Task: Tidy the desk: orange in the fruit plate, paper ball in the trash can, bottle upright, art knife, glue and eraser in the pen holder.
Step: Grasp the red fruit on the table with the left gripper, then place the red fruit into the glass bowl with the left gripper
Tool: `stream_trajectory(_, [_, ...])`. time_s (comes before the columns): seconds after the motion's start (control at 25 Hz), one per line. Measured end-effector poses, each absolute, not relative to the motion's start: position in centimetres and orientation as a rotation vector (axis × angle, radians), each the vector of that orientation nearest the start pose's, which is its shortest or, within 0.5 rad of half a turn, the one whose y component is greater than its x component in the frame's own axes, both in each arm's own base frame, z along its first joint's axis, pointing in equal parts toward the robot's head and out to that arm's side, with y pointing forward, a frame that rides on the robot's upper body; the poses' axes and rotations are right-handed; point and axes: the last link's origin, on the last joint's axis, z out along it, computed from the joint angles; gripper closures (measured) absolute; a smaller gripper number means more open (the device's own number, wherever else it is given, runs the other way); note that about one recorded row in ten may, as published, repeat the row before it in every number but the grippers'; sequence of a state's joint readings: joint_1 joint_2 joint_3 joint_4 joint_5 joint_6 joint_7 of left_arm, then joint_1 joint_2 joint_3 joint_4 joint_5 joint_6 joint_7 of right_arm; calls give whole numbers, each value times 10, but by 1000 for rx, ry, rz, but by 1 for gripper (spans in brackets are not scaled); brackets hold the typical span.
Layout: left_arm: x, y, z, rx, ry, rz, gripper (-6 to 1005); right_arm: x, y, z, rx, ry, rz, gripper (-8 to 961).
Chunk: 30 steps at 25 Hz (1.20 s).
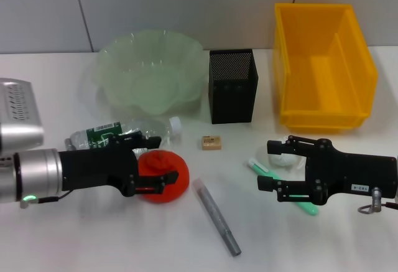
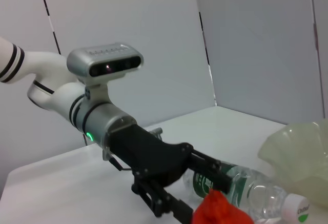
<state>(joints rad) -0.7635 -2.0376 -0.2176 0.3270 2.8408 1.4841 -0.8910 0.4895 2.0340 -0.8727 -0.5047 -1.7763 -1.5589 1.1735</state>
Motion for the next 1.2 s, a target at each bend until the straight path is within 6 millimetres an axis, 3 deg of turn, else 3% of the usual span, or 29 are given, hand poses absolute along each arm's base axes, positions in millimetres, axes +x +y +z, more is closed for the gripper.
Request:
stream_trajectory(0.48, [-281,345,-42,-2750,-293,-441,195,266,311,-16,-2757,474,817,132])
stream_trajectory(0.84, [-279,346,-39,-2736,-291,-469,379,266,311,-15,-2754,474,820,131])
stream_trajectory(1.2, [-278,345,-38,-2739,-292,-493,748,265,313,-15,-2754,470,817,133])
